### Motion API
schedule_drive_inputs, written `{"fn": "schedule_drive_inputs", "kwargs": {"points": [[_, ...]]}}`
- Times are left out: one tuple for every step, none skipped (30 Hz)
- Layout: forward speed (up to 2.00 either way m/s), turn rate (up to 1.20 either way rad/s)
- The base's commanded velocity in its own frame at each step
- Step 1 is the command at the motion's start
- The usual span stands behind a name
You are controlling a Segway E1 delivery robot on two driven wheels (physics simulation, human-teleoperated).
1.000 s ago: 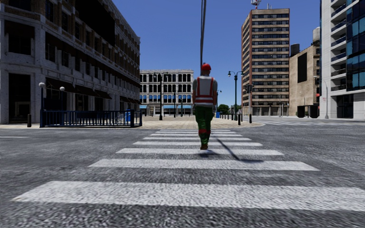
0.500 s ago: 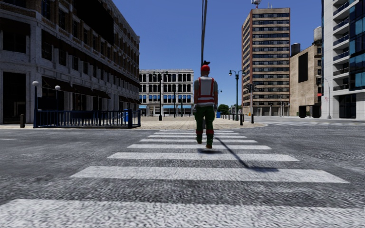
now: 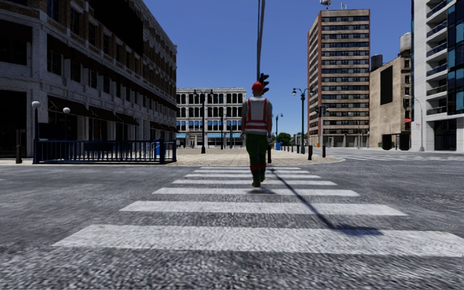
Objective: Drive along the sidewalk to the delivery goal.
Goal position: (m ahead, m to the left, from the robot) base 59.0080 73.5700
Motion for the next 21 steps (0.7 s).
{"fn": "schedule_drive_inputs", "kwargs": {"points": [[0.94, 0.0], [0.94, 0.0], [0.94, 0.0], [0.94, 0.0], [0.94, 0.0], [0.94, 0.0], [0.94, 0.0], [0.94, 0.0], [0.94, 0.0], [0.94, 0.0], [0.94, 0.0], [0.94, 0.0], [0.94, 0.0], [0.94, 0.0], [0.94, 0.0], [0.94, 0.0], [0.94, 0.0], [0.94, 0.0], [0.94, 0.0], [0.95, 0.0], [0.99, 0.0]]}}
